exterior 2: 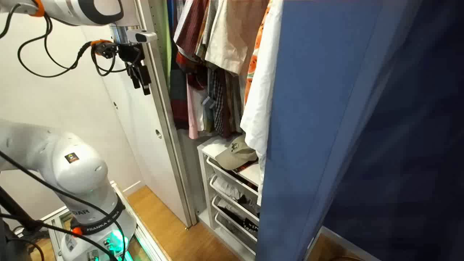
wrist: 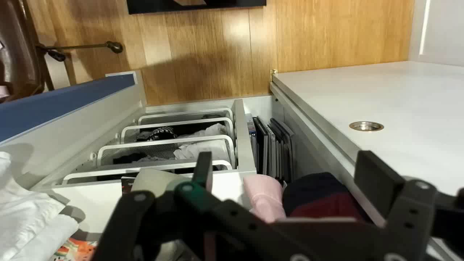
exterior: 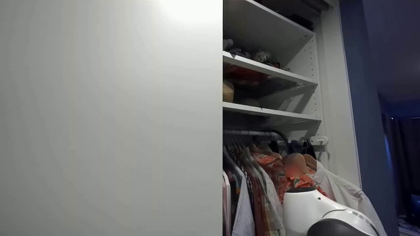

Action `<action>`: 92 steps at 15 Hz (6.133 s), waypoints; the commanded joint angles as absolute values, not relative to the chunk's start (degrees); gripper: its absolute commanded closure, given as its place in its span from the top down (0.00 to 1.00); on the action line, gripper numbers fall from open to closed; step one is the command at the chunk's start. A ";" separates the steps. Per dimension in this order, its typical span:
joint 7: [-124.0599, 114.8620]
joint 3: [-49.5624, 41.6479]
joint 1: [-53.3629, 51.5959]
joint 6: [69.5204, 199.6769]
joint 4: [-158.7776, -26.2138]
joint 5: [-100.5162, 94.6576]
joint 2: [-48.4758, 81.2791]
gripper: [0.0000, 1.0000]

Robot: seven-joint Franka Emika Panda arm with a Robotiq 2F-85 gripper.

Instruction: Unhang the orange shirt.

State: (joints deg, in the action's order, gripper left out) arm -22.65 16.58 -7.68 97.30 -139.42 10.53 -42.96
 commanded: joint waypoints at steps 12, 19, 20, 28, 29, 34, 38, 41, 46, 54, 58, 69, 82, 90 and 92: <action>-20.64 14.72 -5.00 102.07 -140.92 2.01 -52.55 1.00; -19.71 13.36 -3.17 101.23 -139.34 0.40 -55.27 1.00; -20.04 12.56 -3.48 103.16 -139.64 2.12 -54.46 1.00; -4.45 0.92 -0.61 121.70 -132.68 -2.31 -51.89 1.00; -1.53 -1.22 -1.07 123.53 -131.40 -1.75 -51.16 1.00; -0.15 -5.07 0.84 125.31 -129.00 -0.59 -50.49 1.00; -1.78 -6.02 3.76 128.04 -125.54 -2.06 -48.81 1.00; -0.64 -7.66 7.49 133.19 -121.01 -4.61 -47.44 1.00; -0.07 -9.30 10.06 149.85 -118.23 -4.47 -42.60 1.00; 0.25 -11.92 8.53 155.32 -120.69 -1.56 -40.74 1.00; 2.40 -15.28 4.77 157.99 -120.50 1.41 -38.38 1.00; 8.35 -19.96 -1.68 158.46 -112.38 6.46 -29.47 0.95; 14.60 -20.73 -5.14 157.31 -108.49 11.39 -25.90 0.08; 7.53 -14.72 3.78 160.25 -109.11 7.34 -27.00 0.04; 6.25 -13.35 5.27 160.03 -109.41 6.89 -27.47 0.04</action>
